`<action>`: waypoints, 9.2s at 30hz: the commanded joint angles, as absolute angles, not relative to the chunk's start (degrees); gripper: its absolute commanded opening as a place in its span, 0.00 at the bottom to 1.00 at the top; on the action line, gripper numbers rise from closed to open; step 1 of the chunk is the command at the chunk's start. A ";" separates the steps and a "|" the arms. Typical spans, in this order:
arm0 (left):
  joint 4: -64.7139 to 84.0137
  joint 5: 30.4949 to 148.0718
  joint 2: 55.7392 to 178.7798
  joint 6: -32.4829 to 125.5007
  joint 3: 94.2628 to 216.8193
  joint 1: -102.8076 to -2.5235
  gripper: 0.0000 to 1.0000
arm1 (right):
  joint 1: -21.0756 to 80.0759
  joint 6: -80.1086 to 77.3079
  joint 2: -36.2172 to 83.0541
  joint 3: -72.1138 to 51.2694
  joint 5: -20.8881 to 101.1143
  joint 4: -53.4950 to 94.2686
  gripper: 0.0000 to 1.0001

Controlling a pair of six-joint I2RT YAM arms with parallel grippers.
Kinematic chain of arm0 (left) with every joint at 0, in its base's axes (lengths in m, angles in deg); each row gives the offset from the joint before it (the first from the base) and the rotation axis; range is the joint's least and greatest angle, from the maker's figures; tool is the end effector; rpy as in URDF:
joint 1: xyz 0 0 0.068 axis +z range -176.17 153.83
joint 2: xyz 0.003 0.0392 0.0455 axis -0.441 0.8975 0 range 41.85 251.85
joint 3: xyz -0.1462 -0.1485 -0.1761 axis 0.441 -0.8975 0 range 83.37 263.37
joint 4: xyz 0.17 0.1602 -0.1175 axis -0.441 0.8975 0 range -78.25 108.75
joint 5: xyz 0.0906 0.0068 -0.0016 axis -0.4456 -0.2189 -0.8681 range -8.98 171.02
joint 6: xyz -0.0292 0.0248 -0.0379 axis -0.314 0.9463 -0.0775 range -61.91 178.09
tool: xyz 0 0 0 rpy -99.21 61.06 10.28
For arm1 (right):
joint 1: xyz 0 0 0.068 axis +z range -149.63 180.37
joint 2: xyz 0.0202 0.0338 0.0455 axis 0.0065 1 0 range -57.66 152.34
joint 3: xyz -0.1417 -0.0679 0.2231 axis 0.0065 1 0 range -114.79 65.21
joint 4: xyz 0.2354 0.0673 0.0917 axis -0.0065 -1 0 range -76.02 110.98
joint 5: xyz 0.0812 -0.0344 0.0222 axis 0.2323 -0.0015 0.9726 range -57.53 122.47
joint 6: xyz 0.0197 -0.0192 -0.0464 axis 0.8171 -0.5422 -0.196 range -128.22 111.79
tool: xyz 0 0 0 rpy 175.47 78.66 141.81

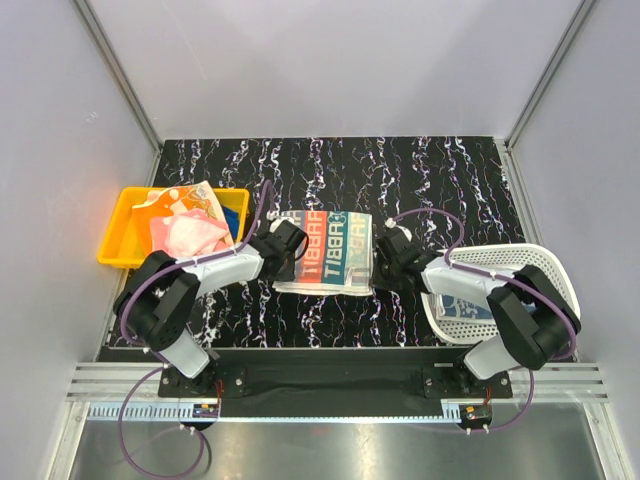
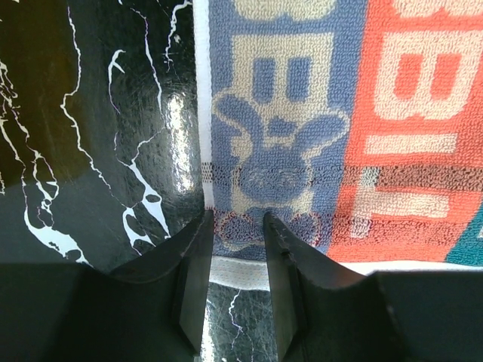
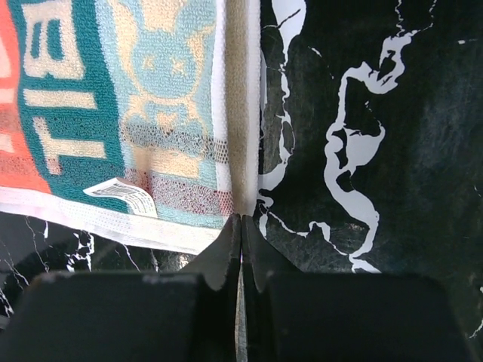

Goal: Fold and stack the towels
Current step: Fold the towel

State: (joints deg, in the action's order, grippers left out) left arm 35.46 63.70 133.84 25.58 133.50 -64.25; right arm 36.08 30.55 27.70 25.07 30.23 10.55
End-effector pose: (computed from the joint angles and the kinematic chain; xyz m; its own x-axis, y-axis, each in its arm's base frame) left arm 0.2398 -0.1745 0.1602 -0.8687 0.0289 -0.4945 0.0297 0.9995 0.0063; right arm 0.2245 0.1598 0.1546 -0.8767 0.1404 -0.4601 -0.0210 0.9444 0.3280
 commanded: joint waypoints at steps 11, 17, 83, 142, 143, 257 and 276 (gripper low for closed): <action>34.78 62.39 128.61 25.48 132.68 -64.84 0.39 | 36.76 29.49 21.62 25.57 25.97 6.83 0.14; 36.10 61.78 127.99 26.36 135.75 -65.01 0.41 | 38.60 28.70 22.22 22.86 25.01 6.39 0.37; 34.69 62.21 140.82 26.80 142.00 -64.49 0.41 | 46.43 28.79 33.13 16.35 15.51 1.21 0.32; 33.13 72.93 145.02 30.14 156.76 -56.14 0.38 | 36.15 22.63 51.66 -14.67 38.97 10.17 0.14; 32.42 73.89 145.65 30.23 156.76 -55.79 0.38 | 35.97 22.90 53.15 -15.38 39.76 10.78 0.14; 29.95 74.34 155.05 31.19 160.54 -47.09 0.50 | 23.31 7.43 62.48 -20.21 28.52 3.49 0.11; 23.01 78.56 157.96 30.66 160.19 -45.33 0.36 | 22.70 6.02 64.68 -21.36 30.45 3.93 0.10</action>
